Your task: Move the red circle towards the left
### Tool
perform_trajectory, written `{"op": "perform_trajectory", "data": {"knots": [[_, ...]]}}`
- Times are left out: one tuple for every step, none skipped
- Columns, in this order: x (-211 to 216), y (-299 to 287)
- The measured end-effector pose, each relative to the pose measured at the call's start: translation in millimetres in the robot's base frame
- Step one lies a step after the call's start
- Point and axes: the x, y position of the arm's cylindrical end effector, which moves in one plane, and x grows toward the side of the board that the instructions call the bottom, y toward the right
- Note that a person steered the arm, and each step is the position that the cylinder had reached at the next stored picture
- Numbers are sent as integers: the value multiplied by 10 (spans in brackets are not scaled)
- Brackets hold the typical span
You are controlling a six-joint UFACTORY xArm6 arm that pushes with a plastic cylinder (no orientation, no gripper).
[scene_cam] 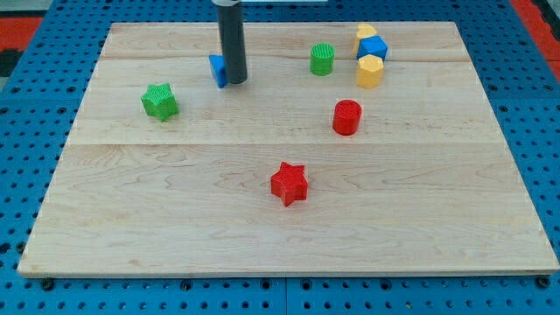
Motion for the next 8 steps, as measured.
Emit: {"op": "perform_trajectory", "data": {"knots": [[260,760],[1066,961],[1924,1639],[2018,1510],[1627,2378],[1121,2014],[1103,1690],[1004,2160]]}}
